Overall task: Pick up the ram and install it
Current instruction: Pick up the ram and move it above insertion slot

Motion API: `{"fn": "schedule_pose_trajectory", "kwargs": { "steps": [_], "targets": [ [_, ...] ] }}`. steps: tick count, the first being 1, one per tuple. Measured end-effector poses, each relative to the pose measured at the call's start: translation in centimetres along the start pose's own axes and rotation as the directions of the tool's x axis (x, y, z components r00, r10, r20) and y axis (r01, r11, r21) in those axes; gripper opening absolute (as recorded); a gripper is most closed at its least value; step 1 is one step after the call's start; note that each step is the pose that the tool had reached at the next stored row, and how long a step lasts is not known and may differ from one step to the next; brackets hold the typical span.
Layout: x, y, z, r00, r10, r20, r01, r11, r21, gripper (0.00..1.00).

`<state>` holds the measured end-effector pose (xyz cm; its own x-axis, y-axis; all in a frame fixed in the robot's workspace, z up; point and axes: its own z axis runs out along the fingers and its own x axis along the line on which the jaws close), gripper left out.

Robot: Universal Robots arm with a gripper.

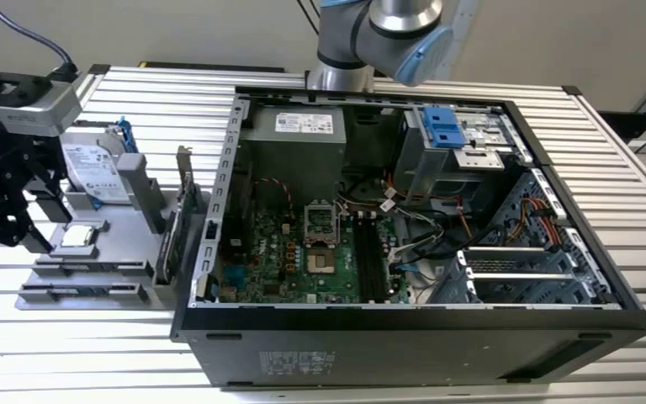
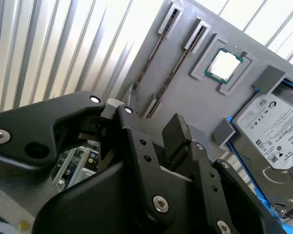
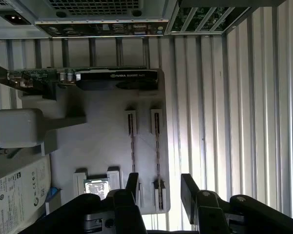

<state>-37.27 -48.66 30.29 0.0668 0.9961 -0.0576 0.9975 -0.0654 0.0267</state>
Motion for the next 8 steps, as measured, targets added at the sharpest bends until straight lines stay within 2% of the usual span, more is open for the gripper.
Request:
{"fn": "schedule_pose_trajectory", "kwargs": {
  "steps": [4,8],
  "targets": [
    [0.02,-0.04,0.38,1.0,-0.001,-0.0011,0.001,0.9999,-0.011,1.0],
    [0.03,-0.14,0.73,0.9999,-0.014,-0.002,0.014,0.9998,-0.0163,1.0]
  ]
}}
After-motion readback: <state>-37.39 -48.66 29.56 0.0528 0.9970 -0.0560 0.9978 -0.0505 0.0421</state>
